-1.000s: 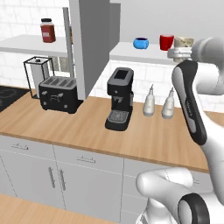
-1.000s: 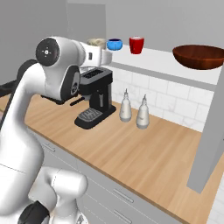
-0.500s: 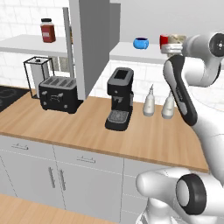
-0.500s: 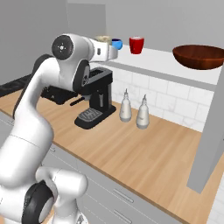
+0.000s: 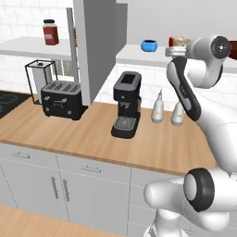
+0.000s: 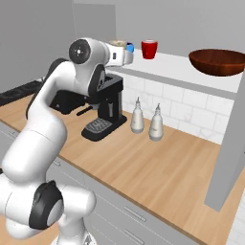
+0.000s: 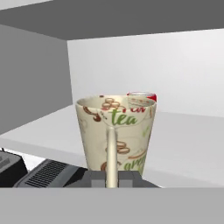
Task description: Gather all objects into one cabinet and sort the glasses and bowls to opposite sides.
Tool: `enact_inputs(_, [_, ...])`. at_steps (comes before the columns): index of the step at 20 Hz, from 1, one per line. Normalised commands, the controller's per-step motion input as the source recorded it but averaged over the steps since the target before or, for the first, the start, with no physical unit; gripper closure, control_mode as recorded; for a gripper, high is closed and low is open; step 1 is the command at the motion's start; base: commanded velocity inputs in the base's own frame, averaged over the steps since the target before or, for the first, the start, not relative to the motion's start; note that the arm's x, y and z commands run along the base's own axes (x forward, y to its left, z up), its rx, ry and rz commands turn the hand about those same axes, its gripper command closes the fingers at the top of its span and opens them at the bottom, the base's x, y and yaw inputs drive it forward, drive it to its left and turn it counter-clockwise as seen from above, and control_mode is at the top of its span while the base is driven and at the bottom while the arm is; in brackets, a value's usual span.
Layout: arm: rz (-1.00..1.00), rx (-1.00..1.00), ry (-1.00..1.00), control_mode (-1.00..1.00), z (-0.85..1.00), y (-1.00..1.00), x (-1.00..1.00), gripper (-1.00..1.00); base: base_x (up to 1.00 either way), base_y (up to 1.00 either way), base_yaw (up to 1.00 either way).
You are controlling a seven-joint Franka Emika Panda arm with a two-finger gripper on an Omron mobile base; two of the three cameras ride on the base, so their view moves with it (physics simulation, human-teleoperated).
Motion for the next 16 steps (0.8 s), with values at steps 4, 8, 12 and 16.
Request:
enact_inputs(4, [0.00,0.00,0.00,-1.00,-0.21,-0.07,0.30,1.00,0.00,0.00,0.00])
enact_inputs(8, [0.00,0.00,-0.06,-1.00,-0.08,0.00,0.32,1.00,0.00,0.00,0.00])
enact_inputs(12, [0.00,0.00,-0.07,-1.00,-0.01,0.00,0.39,1.00,0.00,0.00,0.00])
enact_inputs(16, [0.00,0.00,-0.05,-1.00,-0.05,-0.01,0.31,1.00,0.00,0.00,0.00])
